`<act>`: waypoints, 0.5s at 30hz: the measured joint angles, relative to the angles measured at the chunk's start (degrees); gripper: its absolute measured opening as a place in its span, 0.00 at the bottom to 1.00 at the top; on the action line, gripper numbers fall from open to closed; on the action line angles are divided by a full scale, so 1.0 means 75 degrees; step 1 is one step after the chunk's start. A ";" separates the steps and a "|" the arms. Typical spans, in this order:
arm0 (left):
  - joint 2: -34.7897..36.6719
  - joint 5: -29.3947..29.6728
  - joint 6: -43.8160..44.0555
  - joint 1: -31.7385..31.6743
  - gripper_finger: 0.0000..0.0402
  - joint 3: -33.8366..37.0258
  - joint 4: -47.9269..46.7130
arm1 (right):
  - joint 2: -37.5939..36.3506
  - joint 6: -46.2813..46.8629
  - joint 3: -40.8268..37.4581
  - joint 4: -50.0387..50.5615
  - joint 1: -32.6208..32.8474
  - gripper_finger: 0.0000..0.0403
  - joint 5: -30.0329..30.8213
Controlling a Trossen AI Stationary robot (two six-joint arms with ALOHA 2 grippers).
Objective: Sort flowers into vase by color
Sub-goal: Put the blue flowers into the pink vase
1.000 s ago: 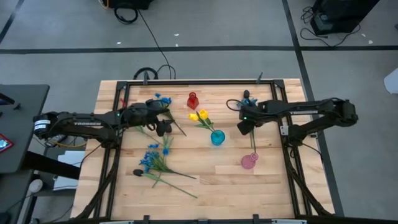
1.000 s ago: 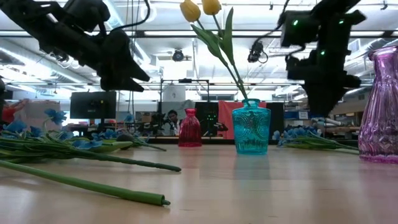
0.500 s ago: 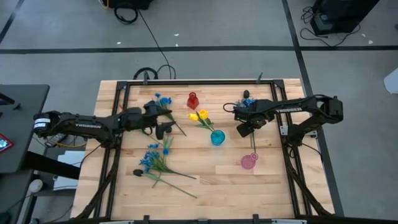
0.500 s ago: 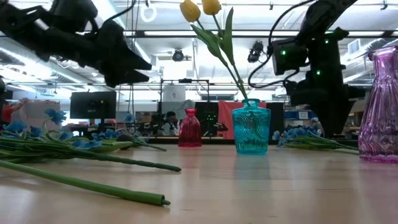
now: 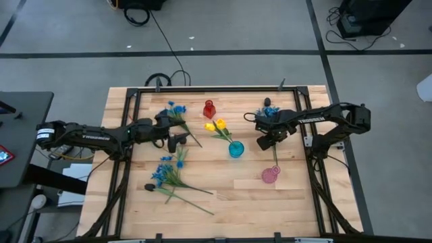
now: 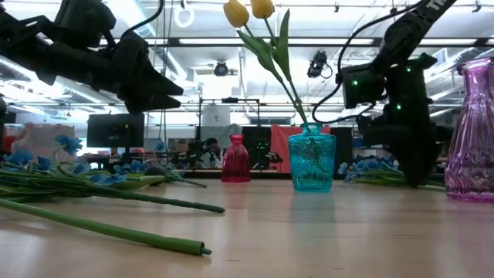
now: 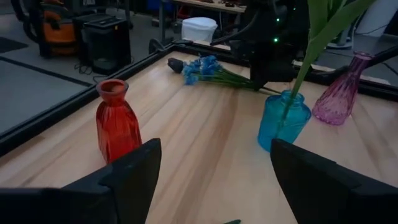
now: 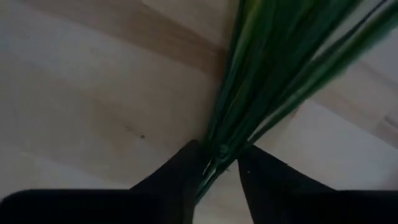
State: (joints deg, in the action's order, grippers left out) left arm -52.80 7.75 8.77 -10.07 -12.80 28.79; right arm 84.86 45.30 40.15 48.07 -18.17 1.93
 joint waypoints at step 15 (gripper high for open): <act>-0.0001 0.0146 -0.0161 0.0000 0.76 0.0000 -0.0209 | -0.0780 -0.0035 -0.0197 -0.0242 -0.0100 0.12 0.0250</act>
State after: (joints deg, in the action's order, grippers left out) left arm -52.80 8.84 7.57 -10.07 -12.80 27.22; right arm 79.01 45.04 38.68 46.26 -18.92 3.81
